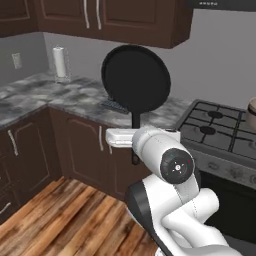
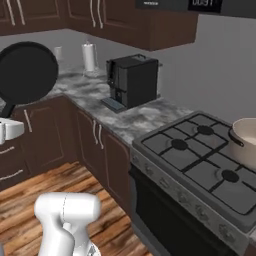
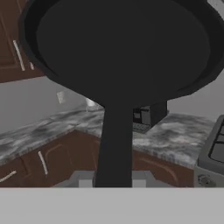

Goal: Move the pot and pan from the stove into the sink.

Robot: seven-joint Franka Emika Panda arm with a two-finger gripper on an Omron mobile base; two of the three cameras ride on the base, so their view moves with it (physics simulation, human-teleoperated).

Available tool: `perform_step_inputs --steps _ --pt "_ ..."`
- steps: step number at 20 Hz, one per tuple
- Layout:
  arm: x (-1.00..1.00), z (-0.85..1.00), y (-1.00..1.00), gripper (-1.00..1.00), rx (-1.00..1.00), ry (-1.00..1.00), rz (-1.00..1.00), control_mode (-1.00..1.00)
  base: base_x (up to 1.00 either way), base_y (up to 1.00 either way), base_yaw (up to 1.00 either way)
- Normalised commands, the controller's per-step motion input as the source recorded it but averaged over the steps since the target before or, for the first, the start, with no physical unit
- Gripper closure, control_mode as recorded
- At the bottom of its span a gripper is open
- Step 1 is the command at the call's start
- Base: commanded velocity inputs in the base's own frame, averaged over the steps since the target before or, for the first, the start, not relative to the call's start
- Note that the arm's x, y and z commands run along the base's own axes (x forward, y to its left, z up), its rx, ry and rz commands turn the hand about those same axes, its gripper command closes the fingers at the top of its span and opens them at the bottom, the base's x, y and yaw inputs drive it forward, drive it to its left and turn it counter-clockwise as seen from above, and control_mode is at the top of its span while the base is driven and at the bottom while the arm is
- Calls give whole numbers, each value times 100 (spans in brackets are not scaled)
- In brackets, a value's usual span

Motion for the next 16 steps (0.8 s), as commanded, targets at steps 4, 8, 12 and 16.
perform_step_inputs --steps 4,8,12,16 --pt "0 0 0 100 0 0 0 100 -25 -6 45" --pt "0 0 0 100 0 0 0 100 -24 -4 45" --pt "0 0 0 100 0 0 0 100 -24 -5 45" --pt "0 0 0 100 0 0 0 100 -27 -6 44"
